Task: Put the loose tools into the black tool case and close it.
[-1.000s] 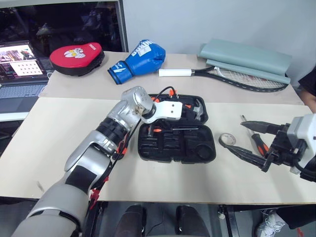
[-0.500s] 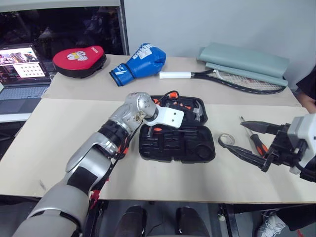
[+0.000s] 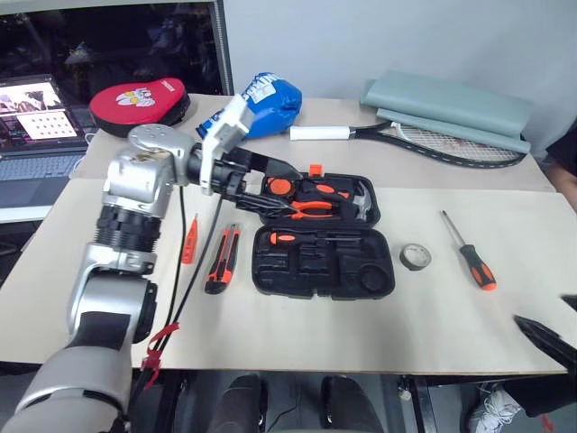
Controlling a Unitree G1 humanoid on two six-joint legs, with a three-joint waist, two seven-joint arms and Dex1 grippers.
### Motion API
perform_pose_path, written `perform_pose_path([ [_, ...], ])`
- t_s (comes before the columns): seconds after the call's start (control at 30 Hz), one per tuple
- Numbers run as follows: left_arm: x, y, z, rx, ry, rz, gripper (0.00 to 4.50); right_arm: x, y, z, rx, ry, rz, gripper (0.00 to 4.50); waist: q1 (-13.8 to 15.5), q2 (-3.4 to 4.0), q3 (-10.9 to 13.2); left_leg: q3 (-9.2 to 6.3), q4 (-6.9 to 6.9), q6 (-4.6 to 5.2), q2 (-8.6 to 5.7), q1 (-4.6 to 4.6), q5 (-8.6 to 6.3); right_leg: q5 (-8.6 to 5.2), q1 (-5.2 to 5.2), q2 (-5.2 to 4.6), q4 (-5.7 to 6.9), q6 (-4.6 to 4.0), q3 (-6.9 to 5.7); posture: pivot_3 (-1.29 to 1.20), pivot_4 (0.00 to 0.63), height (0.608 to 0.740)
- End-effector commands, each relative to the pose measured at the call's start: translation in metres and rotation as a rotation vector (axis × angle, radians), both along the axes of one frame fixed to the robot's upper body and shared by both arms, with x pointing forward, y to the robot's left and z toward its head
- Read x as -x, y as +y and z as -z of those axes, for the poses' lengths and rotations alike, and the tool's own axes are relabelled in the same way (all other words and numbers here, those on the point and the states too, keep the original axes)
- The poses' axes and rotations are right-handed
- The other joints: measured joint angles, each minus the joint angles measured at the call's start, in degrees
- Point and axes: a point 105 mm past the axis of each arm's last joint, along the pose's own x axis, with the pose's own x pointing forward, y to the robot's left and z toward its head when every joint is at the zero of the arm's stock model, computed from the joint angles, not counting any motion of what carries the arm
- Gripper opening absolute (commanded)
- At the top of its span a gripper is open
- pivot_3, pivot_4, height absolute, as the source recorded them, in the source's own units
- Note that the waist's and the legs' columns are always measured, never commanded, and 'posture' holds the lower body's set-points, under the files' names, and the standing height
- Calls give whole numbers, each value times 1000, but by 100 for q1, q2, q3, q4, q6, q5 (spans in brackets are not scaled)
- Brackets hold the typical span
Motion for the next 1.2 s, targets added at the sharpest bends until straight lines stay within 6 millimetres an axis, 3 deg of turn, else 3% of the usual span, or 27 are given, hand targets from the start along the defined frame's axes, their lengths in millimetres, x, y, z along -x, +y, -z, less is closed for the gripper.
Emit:
perform_pose_path([
  [0.03,21,0,-6,-37,-46,82,4449,-22,7,-9,14,-31,-75,4500,-34,1,0,0,-2,-1,1,15,0,-14,17,-2,-3,21,0,0,150,737],
  [0.3,33,-4,0,-79,-114,129,4449,-96,15,9,-16,-7,-145,4500,-14,8,-1,16,-1,-5,-1,27,4,-11,24,-5,-3,25,8,0,150,737],
  [0.53,34,-4,0,-84,-148,112,4449,-156,9,35,-85,46,-48,4500,2,9,0,12,-7,2,-15,4,0,2,5,-3,-8,5,10,0,150,737],
  [0.63,33,-4,-2,-83,-157,90,4449,-172,6,47,-103,76,-13,4500,-13,10,1,14,-7,3,-18,-2,-1,2,0,-4,-10,6,11,0,150,737],
  [0.87,27,-3,-7,-67,-183,51,4449,-188,9,69,-92,131,-21,4500,-20,11,1,11,-8,3,-21,-5,-1,2,-3,-4,-9,8,5,0,150,737],
  [1.03,28,-5,-9,-53,-179,54,4500,-194,8,72,-93,122,-11,3134,-24,14,2,12,-8,3,-20,-3,-1,2,-4,-3,-5,7,7,0,150,737],
  [1.2,29,-7,-10,-48,-179,60,4500,-193,4,62,-97,81,-9,1339,-23,14,2,11,-8,3,-20,-3,-1,2,-5,-3,-5,7,7,0,150,737],
])
